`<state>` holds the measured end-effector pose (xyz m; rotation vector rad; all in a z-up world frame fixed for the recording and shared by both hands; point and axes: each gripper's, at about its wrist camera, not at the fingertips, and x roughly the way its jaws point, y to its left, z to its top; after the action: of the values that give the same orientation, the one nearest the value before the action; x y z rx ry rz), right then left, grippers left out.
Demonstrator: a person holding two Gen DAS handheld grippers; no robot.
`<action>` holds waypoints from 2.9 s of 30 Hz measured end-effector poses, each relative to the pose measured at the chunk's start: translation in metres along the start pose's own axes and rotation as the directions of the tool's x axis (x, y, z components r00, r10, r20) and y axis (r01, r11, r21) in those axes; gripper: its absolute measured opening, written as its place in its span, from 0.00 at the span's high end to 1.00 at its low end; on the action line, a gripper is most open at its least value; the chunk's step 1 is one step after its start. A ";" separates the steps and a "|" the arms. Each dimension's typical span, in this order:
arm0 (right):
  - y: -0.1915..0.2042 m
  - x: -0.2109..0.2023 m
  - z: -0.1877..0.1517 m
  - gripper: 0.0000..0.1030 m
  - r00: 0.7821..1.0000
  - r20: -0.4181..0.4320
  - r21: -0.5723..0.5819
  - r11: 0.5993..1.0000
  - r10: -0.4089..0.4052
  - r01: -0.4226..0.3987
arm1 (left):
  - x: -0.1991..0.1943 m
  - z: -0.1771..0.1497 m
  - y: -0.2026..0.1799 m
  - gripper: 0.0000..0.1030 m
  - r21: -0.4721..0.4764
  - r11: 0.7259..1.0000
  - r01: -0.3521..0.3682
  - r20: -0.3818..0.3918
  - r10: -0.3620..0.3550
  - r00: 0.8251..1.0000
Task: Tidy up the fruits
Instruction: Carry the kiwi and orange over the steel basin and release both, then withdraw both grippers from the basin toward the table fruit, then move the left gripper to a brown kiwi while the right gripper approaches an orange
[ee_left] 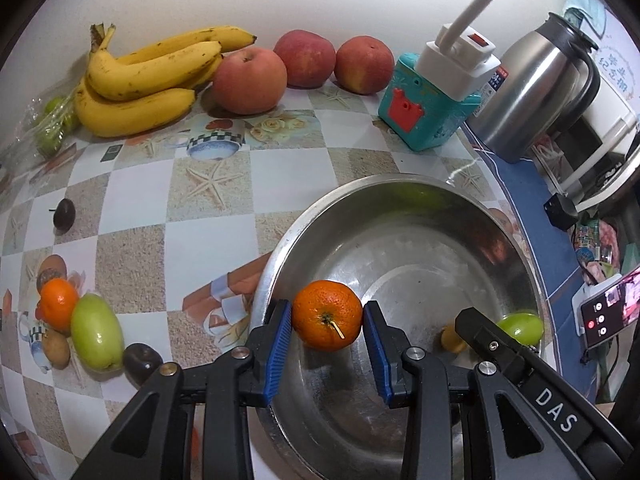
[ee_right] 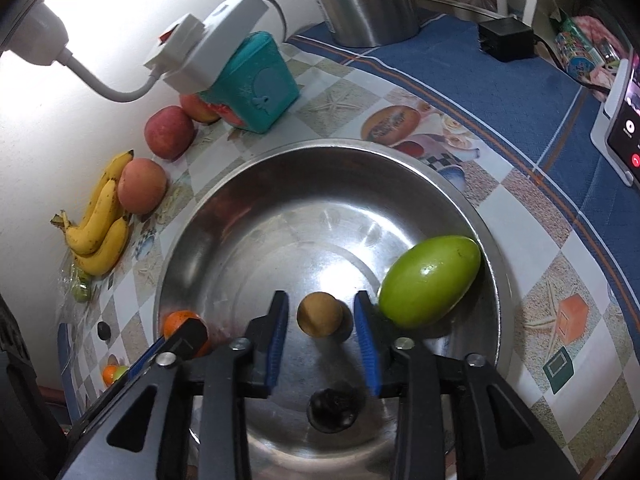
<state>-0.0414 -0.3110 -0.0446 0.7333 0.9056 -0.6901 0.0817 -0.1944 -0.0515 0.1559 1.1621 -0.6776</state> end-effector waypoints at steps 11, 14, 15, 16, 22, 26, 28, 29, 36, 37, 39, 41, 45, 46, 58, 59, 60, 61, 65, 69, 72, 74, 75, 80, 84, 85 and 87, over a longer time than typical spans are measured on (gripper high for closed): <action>0.004 -0.017 0.006 0.64 0.999 0.038 -0.011 1.000 0.023 -0.022 | -0.003 0.003 -0.004 0.59 0.016 1.000 -0.017 -0.011 0.017 1.000; 0.006 -0.020 0.007 0.63 0.999 0.039 -0.014 1.000 0.025 -0.024 | -0.009 0.004 -0.006 0.52 0.021 1.000 -0.014 0.001 0.014 1.000; 0.007 -0.021 0.007 0.61 0.999 0.038 -0.013 1.000 0.026 -0.026 | -0.011 0.005 -0.007 0.51 0.025 1.000 -0.013 0.006 0.013 1.000; 0.007 -0.021 0.007 0.59 0.999 0.036 -0.010 1.000 0.030 -0.029 | -0.013 0.005 -0.007 0.51 0.028 1.000 -0.012 0.009 0.012 1.000; 0.006 -0.025 0.009 0.52 0.999 0.035 -0.006 1.000 0.026 -0.026 | -0.025 0.008 0.001 0.50 0.005 0.999 -0.052 -0.002 0.052 0.999; 0.007 -0.026 0.009 0.43 1.000 0.027 -0.013 1.000 -0.004 0.004 | -0.032 0.009 0.016 0.41 -0.042 0.994 -0.101 -0.016 0.101 0.995; 0.009 -0.026 0.009 0.42 1.000 0.020 -0.026 1.000 -0.012 0.013 | -0.036 0.009 0.027 0.37 -0.077 0.987 -0.140 -0.031 0.137 0.990; 0.009 -0.026 0.009 0.39 1.000 0.018 -0.036 0.999 -0.023 0.024 | -0.037 0.009 0.032 0.33 -0.098 0.982 -0.159 -0.043 0.156 0.987; 0.016 -0.029 0.006 0.31 0.998 0.015 -0.093 0.993 -0.067 0.068 | -0.049 0.003 0.077 0.20 -0.237 0.929 -0.283 -0.086 0.270 0.959; 0.017 -0.029 0.005 0.31 0.997 0.014 -0.104 0.992 -0.072 0.073 | -0.052 0.002 0.081 0.14 -0.245 0.923 -0.295 -0.086 0.282 0.955; 0.021 -0.029 0.005 0.31 0.997 0.011 -0.125 0.989 -0.077 0.078 | -0.059 0.000 0.090 0.00 -0.271 0.907 -0.321 -0.075 0.313 0.947; 0.026 -0.029 0.003 0.31 0.997 0.009 -0.152 0.985 -0.080 0.081 | -0.065 -0.002 0.096 0.00 -0.287 0.897 -0.335 -0.065 0.331 0.941; 0.033 -0.031 -0.001 0.10 0.997 0.009 -0.189 0.979 -0.070 0.071 | -0.076 -0.003 0.102 0.00 -0.294 0.889 -0.350 -0.045 0.353 0.935; 0.035 -0.032 -0.002 0.10 0.998 0.012 -0.200 0.977 -0.068 0.069 | -0.078 -0.003 0.102 0.00 -0.291 0.888 -0.356 -0.040 0.360 0.932; 0.052 -0.041 -0.013 0.10 0.996 0.036 -0.273 0.958 -0.084 0.091 | -0.097 -0.014 0.104 0.00 -0.278 0.875 -0.397 -0.008 0.411 0.912; 0.054 -0.042 -0.014 0.10 0.996 0.037 -0.280 0.956 -0.084 0.091 | -0.098 -0.016 0.105 0.00 -0.278 0.875 -0.397 -0.007 0.412 0.911; 0.055 -0.043 -0.015 0.10 0.996 0.037 -0.286 0.954 -0.082 0.089 | -0.099 -0.017 0.106 0.00 -0.279 0.874 -0.398 -0.003 0.414 0.910; 0.057 -0.044 -0.017 0.10 0.996 0.037 -0.293 0.953 -0.076 0.084 | -0.100 -0.018 0.106 0.00 -0.278 0.873 -0.400 0.000 0.417 0.909; 0.067 -0.050 -0.024 0.10 0.997 0.036 -0.327 0.942 -0.063 0.071 | -0.106 -0.022 0.107 0.00 -0.284 0.872 -0.398 0.013 0.419 0.908; 0.079 -0.055 -0.031 0.10 0.999 0.032 -0.366 0.930 -0.034 0.043 | -0.112 -0.026 0.109 0.00 -0.295 0.873 -0.389 0.019 0.412 0.911; 0.088 -0.058 -0.037 0.10 0.999 0.028 -0.392 0.919 -0.018 0.027 | -0.119 -0.028 0.112 0.00 -0.302 0.870 -0.390 0.028 0.417 0.908; 0.094 -0.060 -0.040 0.10 1.000 0.026 -0.414 0.910 -0.011 0.021 | -0.124 -0.030 0.116 0.00 -0.315 0.867 -0.387 0.035 0.418 0.908; 0.097 -0.060 -0.042 0.10 1.000 0.025 -0.420 0.907 -0.003 0.013 | -0.127 -0.031 0.119 0.00 -0.324 0.864 -0.386 0.039 0.420 0.907; 0.112 -0.058 -0.051 0.10 0.998 -0.029 -0.453 0.889 0.058 -0.065 | -0.140 -0.037 0.136 0.00 -0.365 0.846 -0.389 0.049 0.435 0.899; 0.128 -0.058 -0.062 0.10 0.994 -0.053 -0.490 0.865 0.093 -0.107 | -0.152 -0.043 0.151 0.00 -0.399 0.824 -0.401 0.057 0.459 0.887; 0.132 -0.058 -0.064 0.10 0.993 -0.058 -0.499 0.859 0.100 -0.116 | -0.155 -0.044 0.154 0.00 -0.407 0.817 -0.408 0.056 0.468 0.882; 0.139 -0.058 -0.070 0.10 0.990 -0.076 -0.516 0.845 0.119 -0.141 | -0.159 -0.048 0.161 0.00 -0.422 0.808 -0.411 0.055 0.476 0.878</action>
<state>0.0110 -0.1639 0.0133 0.3157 1.0137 -0.2812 0.0997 0.0202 0.0329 0.0233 1.0344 -0.0233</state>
